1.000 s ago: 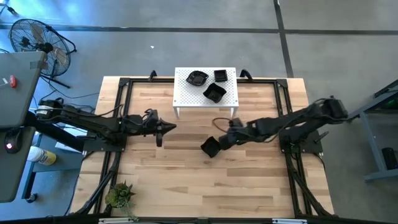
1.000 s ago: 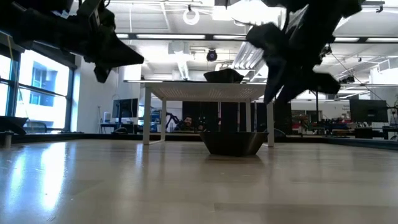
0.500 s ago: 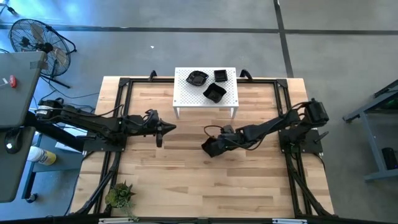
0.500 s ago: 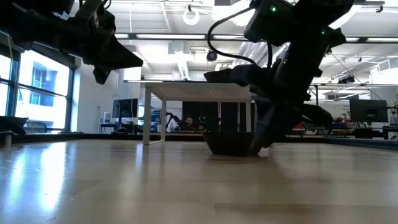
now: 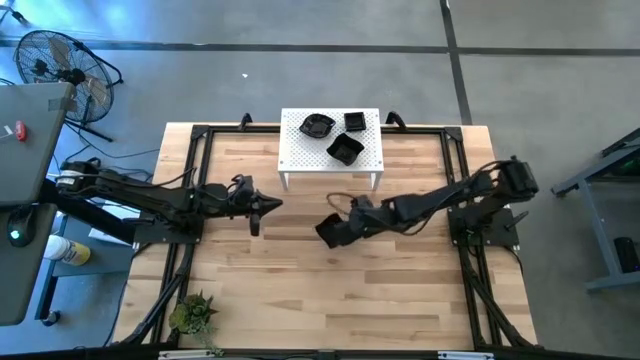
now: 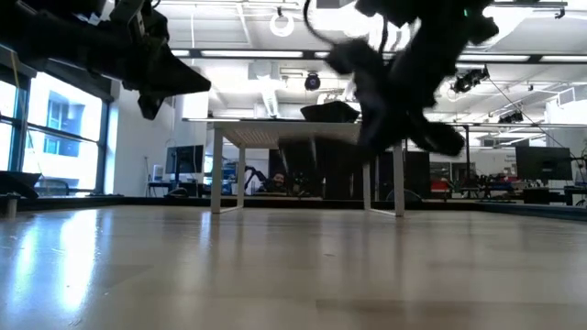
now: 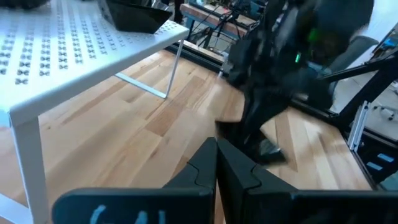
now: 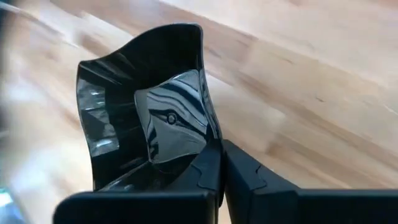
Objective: Pick & Place Mini shaped plates
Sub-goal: Stack the distorted square plate on top of the stacked distorted square plate on the shelf
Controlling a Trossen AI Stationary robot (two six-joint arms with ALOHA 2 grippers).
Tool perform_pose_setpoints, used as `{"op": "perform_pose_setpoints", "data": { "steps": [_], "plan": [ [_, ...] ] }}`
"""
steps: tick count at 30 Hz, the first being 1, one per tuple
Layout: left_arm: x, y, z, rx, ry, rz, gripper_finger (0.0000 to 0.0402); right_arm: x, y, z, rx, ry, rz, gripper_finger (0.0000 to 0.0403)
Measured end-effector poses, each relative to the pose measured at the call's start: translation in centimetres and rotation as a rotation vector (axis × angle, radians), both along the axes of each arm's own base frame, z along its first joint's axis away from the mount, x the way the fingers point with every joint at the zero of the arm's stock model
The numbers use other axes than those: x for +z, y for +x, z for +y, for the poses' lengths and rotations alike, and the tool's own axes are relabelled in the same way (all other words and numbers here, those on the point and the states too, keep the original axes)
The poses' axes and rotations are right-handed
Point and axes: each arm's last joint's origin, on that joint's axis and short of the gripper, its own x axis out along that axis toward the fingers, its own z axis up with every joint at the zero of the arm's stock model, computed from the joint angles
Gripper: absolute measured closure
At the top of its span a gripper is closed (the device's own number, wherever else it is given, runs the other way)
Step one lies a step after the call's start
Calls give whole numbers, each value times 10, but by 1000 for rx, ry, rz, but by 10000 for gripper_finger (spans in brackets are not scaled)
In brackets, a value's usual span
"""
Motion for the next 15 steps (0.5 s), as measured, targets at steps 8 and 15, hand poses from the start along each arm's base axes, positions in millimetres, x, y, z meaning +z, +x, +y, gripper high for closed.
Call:
{"op": "perform_pose_setpoints", "data": {
  "steps": [8,15],
  "plan": [
    [7,-5,1,2,35,-35,401,121,-12,-35,7,-43,-171,391],
    [7,-5,1,2,44,-37,401,202,-35,-112,68,-167,-112,390]
  ]
}}
